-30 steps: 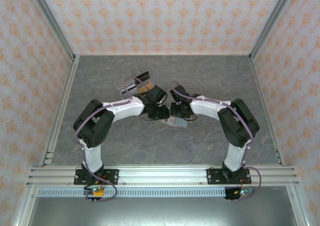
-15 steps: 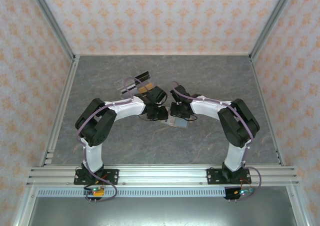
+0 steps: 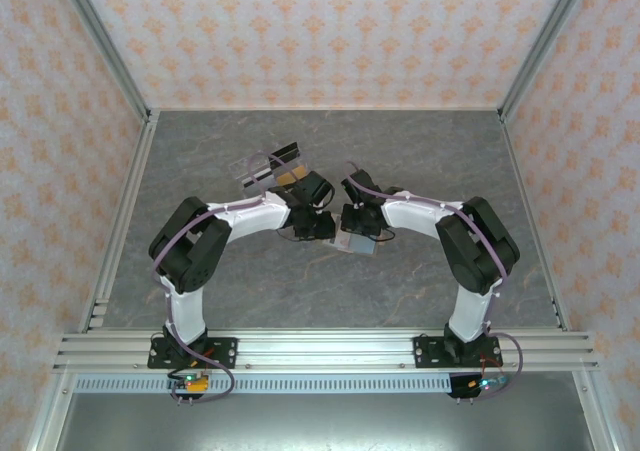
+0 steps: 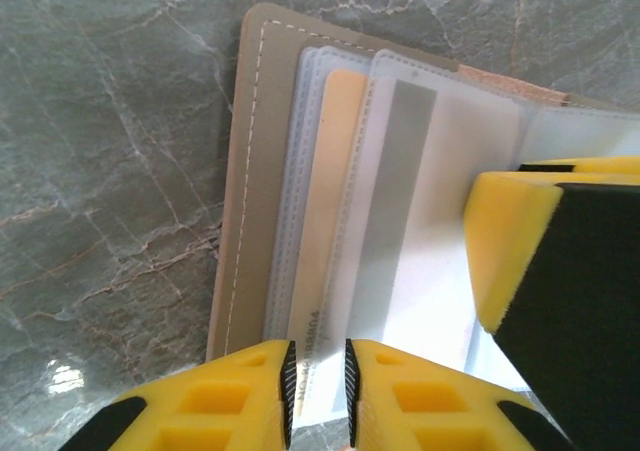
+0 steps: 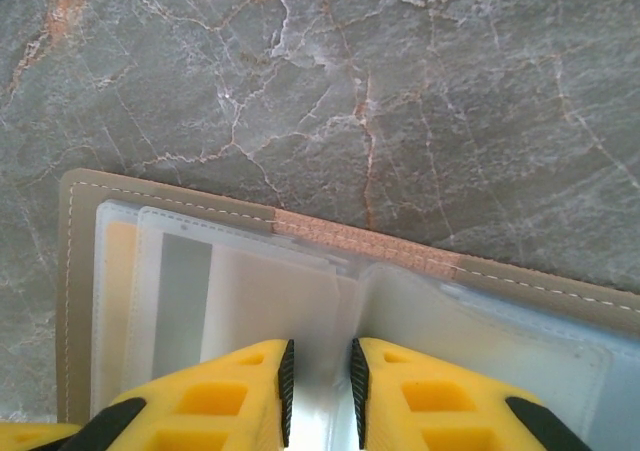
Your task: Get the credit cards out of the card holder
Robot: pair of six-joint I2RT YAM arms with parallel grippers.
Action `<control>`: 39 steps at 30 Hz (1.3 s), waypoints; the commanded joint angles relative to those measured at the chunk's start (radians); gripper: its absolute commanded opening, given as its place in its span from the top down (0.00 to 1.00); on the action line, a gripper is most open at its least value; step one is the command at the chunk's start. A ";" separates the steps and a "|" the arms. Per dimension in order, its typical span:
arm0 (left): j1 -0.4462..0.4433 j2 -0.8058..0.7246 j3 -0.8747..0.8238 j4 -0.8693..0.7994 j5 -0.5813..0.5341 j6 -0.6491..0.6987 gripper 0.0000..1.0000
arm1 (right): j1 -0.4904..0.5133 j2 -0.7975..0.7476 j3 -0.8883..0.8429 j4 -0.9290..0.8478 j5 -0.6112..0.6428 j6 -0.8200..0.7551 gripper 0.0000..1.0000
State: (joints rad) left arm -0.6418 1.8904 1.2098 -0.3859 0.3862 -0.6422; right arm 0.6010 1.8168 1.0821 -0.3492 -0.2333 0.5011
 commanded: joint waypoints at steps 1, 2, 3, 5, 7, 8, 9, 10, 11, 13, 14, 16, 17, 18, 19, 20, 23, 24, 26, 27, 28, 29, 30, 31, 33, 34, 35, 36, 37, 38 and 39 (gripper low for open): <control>-0.009 -0.046 0.003 -0.019 -0.002 0.025 0.78 | -0.010 0.033 -0.042 -0.041 0.025 0.011 0.75; -0.009 -0.047 0.003 -0.020 -0.001 0.027 0.78 | -0.010 0.034 -0.042 -0.041 0.023 0.012 0.75; -0.009 -0.048 0.002 -0.019 0.000 0.025 0.78 | -0.010 0.034 -0.042 -0.042 0.023 0.012 0.75; -0.009 -0.043 -0.001 -0.018 0.001 0.023 0.77 | -0.012 0.034 -0.042 -0.042 0.023 0.013 0.75; -0.009 -0.035 -0.003 -0.015 0.000 0.019 0.74 | -0.011 0.033 -0.041 -0.042 0.023 0.013 0.75; -0.009 -0.029 -0.003 -0.011 0.005 0.015 0.73 | -0.012 0.035 -0.042 -0.042 0.023 0.013 0.75; -0.009 -0.022 -0.003 -0.010 0.010 0.015 0.72 | -0.012 0.033 -0.042 -0.042 0.023 0.013 0.75; -0.009 -0.014 -0.003 -0.009 0.015 0.011 0.72 | -0.012 0.035 -0.042 -0.042 0.023 0.014 0.75; -0.009 -0.007 0.000 -0.005 0.022 0.010 0.72 | -0.013 0.035 -0.042 -0.042 0.023 0.014 0.75; -0.009 0.002 -0.002 0.003 0.030 0.006 0.71 | -0.013 0.036 -0.041 -0.044 0.022 0.012 0.75; -0.011 0.004 -0.002 0.007 0.031 0.003 0.71 | -0.013 0.037 -0.041 -0.044 0.022 0.011 0.76; -0.013 0.007 -0.001 0.008 0.030 0.001 0.71 | -0.013 0.037 -0.040 -0.044 0.020 0.012 0.76; -0.013 0.008 -0.001 0.010 0.028 0.000 0.71 | -0.013 0.036 -0.040 -0.044 0.020 0.013 0.76; -0.013 0.012 -0.001 0.010 0.029 -0.001 0.71 | -0.014 0.038 -0.040 -0.044 0.019 0.012 0.76; -0.013 0.013 0.000 0.008 0.028 -0.001 0.71 | -0.013 0.039 -0.040 -0.044 0.020 0.011 0.76; -0.014 0.013 0.003 0.004 0.025 -0.001 0.71 | -0.014 0.038 -0.038 -0.044 0.019 0.012 0.76; -0.013 0.046 0.009 -0.010 0.013 0.001 0.71 | -0.014 0.039 -0.039 -0.043 0.019 0.012 0.76; -0.014 0.050 0.011 -0.017 0.008 0.002 0.70 | -0.015 0.038 -0.039 -0.044 0.018 0.012 0.76; -0.014 0.050 0.017 -0.034 -0.010 0.003 0.68 | -0.014 0.038 -0.041 -0.044 0.017 0.013 0.76; -0.013 0.049 0.018 -0.042 -0.020 0.007 0.67 | -0.016 0.037 -0.040 -0.044 0.018 0.012 0.76; -0.014 0.047 0.020 -0.049 -0.030 0.010 0.66 | -0.016 0.038 -0.040 -0.043 0.017 0.012 0.76; -0.013 0.045 0.018 -0.050 -0.037 0.008 0.66 | -0.016 0.038 -0.040 -0.043 0.017 0.012 0.76; -0.014 0.047 0.016 -0.046 -0.029 0.007 0.65 | -0.016 0.038 -0.042 -0.041 0.015 0.012 0.76; -0.015 0.049 0.016 -0.042 -0.017 0.007 0.65 | -0.015 0.039 -0.043 -0.041 0.015 0.012 0.75; -0.015 0.053 0.016 -0.050 -0.016 0.010 0.65 | -0.016 0.039 -0.043 -0.039 0.014 0.014 0.76; -0.015 0.049 0.015 -0.059 -0.034 0.013 0.65 | -0.017 0.040 -0.045 -0.036 0.012 0.014 0.76; -0.015 0.039 0.011 -0.064 -0.057 0.015 0.65 | -0.017 0.040 -0.046 -0.036 0.012 0.016 0.76; -0.015 0.033 0.007 -0.066 -0.067 0.016 0.65 | -0.017 0.041 -0.048 -0.035 0.011 0.016 0.76; -0.015 0.029 0.007 -0.069 -0.067 0.019 0.64 | -0.017 0.041 -0.048 -0.035 0.012 0.016 0.76; -0.015 0.027 0.008 -0.070 -0.067 0.021 0.64 | -0.017 0.042 -0.050 -0.035 0.012 0.015 0.76; -0.015 0.027 0.007 -0.067 -0.065 0.020 0.64 | -0.017 0.042 -0.050 -0.035 0.012 0.015 0.76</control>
State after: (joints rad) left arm -0.6556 1.9118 1.2186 -0.3878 0.3901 -0.6308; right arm 0.5922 1.8164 1.0779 -0.3424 -0.2523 0.5049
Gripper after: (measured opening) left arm 0.357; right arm 0.244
